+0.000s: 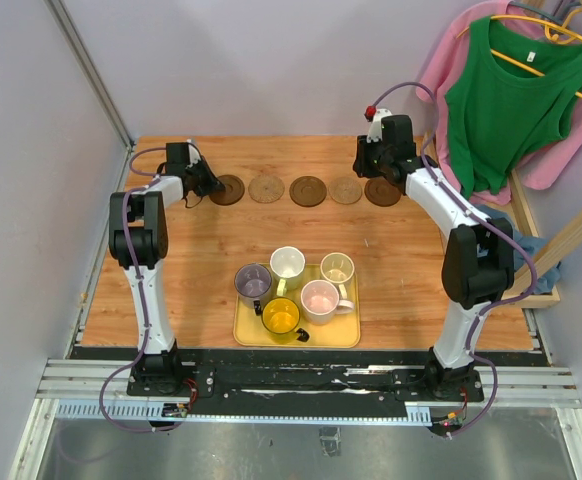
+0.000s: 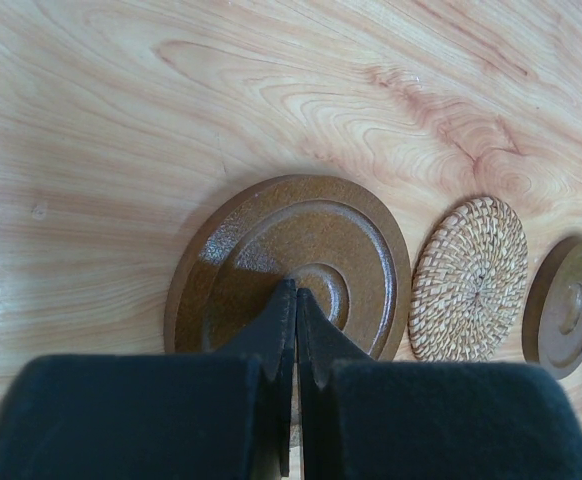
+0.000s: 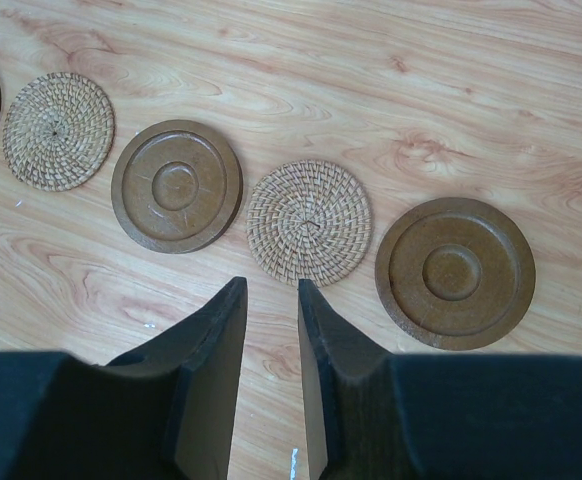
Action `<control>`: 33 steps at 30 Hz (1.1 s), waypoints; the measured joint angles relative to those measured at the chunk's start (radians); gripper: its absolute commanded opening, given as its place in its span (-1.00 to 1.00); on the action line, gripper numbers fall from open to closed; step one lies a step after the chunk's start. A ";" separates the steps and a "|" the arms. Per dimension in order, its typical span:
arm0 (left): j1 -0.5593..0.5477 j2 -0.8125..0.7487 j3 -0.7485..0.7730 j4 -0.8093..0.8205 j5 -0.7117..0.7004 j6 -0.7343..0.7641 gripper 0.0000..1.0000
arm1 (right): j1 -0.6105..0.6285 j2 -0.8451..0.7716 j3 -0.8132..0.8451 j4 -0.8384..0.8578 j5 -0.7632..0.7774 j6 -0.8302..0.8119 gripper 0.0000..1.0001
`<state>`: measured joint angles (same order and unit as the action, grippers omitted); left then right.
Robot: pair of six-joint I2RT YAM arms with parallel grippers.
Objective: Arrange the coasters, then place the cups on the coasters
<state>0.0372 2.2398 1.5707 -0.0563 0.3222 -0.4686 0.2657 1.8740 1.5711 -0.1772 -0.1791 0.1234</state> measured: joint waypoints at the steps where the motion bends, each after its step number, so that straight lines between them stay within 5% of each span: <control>1: 0.000 0.000 0.000 0.000 0.002 0.000 -0.99 | 0.000 0.000 0.000 0.000 0.000 0.000 -0.39; 16: 0.002 -0.061 -0.035 0.010 0.108 -0.001 -0.99 | 0.000 0.000 0.000 0.000 0.000 -0.001 -0.24; 26: 0.002 -0.166 -0.074 0.064 0.166 -0.011 -0.99 | 0.000 0.000 -0.018 -0.002 -0.005 -0.002 -0.40; 33: 0.002 -0.221 -0.164 0.105 0.196 -0.003 -0.94 | 0.000 0.000 -0.063 0.000 -0.003 -0.005 -0.26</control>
<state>0.0391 2.0186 1.4067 0.0483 0.5182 -0.4713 0.2657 1.8736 1.5078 -0.1772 -0.1825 0.1184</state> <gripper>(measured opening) 0.011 0.341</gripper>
